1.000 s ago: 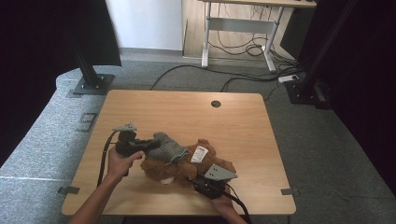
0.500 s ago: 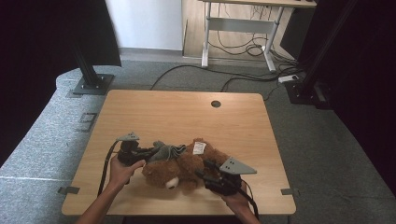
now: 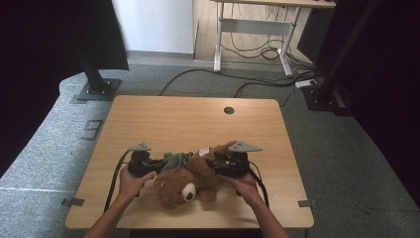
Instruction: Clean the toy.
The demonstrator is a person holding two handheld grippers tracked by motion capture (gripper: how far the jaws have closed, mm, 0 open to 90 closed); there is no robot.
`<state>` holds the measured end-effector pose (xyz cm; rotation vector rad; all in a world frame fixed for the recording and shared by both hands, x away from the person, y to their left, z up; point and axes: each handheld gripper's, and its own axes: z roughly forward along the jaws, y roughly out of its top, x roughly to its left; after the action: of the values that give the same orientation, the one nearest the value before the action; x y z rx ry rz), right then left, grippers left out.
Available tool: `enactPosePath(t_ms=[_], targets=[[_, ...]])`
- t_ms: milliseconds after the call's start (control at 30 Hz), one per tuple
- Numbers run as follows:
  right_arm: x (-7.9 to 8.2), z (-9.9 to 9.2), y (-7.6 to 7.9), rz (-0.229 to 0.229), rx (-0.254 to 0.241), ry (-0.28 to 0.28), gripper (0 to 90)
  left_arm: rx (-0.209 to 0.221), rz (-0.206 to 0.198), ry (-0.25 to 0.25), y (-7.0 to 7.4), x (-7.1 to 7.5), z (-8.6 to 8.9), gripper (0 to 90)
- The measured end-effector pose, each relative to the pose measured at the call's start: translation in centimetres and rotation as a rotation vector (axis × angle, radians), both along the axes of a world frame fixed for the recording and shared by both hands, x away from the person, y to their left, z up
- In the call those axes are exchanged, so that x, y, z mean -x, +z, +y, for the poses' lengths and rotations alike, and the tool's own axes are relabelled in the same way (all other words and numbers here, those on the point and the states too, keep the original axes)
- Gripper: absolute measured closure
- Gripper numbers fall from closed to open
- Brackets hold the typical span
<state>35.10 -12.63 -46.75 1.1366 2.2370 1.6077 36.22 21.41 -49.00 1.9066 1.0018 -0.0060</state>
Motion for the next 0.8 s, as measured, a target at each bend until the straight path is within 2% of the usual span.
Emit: enactPosePath(t_ms=[233,367,467,500,600,633,700,800], targets=[[0.9,0.4,0.6,-0.029,0.008,0.055,42.7,0.002,-0.008,-0.003,0.1,0.0,-0.4,79.4],[1.2,1.9,0.6,-0.013,0.031,0.115,39.2,-0.001,-0.009,-0.002,0.2,-0.1,-0.5,79.4],[1.4,2.9,0.0,0.001,0.063,0.149,39.8,-0.003,-0.011,-0.004,0.3,0.0,-0.5,79.4],[1.5,3.2,-0.2,-0.003,0.076,0.156,41.3,-0.003,-0.012,-0.004,0.3,0.0,-0.5,79.4],[2.1,3.8,-0.7,-0.017,0.113,0.191,65.0,-0.002,-0.01,-0.005,0.3,-0.1,-0.4,79.4],[2.3,3.9,-0.8,-0.018,0.123,0.193,70.3,0.0,-0.009,-0.006,0.3,-0.1,-0.4,79.4],[2.6,3.8,-1.1,-0.016,0.129,0.198,76.6,0.007,-0.007,-0.011,0.3,0.0,-0.5,79.3],[3.7,3.2,-1.8,-0.038,0.113,0.193,79.3,0.018,-0.007,-0.021,0.4,0.2,-0.7,79.2]])
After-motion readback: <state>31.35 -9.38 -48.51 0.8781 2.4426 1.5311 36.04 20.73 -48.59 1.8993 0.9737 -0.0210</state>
